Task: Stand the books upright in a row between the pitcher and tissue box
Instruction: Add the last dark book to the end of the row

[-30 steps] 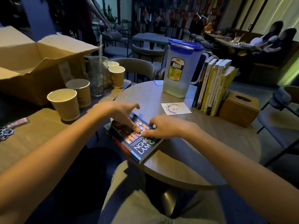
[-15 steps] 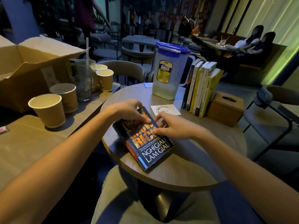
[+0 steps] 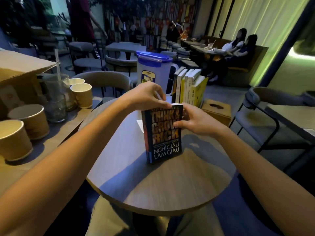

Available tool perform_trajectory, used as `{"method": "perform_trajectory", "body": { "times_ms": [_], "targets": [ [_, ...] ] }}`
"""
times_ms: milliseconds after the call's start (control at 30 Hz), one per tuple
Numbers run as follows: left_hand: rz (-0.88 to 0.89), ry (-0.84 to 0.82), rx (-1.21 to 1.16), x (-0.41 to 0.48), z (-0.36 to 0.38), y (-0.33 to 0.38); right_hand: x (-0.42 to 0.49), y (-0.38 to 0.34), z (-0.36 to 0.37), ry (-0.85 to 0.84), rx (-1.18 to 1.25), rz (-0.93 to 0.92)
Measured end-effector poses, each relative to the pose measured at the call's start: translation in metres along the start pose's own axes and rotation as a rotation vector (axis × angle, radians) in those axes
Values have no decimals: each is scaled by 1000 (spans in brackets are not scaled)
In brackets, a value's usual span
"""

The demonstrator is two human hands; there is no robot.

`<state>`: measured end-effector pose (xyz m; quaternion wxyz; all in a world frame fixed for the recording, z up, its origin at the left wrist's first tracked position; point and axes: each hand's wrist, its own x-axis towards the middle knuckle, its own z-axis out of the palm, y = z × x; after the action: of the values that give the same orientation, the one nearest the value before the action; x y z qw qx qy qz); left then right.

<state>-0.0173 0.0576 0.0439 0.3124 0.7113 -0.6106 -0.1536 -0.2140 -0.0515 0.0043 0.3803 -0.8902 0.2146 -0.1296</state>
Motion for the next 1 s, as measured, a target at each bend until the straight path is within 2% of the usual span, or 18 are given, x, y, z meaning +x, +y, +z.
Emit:
{"method": "perform_trajectory", "body": {
  "times_ms": [200, 367, 500, 767, 1000],
  "targets": [
    [-73, -163, -290, -24, 3, -37, -5, 28, -10, 63, 37, 8],
    [-28, -114, -603, -32, 37, -55, -2, 40, -12, 79, 83, 7],
    [88, -32, -574, -26, 47, -49, -2, 41, -23, 148, 126, -26],
    [340, 168, -582, 13, 33, 4, 14, 12, -87, 396, 41, -190],
    [419, 385, -410, 49, 46, 44, 38, 7, -125, 487, 66, -188]
  ]
}}
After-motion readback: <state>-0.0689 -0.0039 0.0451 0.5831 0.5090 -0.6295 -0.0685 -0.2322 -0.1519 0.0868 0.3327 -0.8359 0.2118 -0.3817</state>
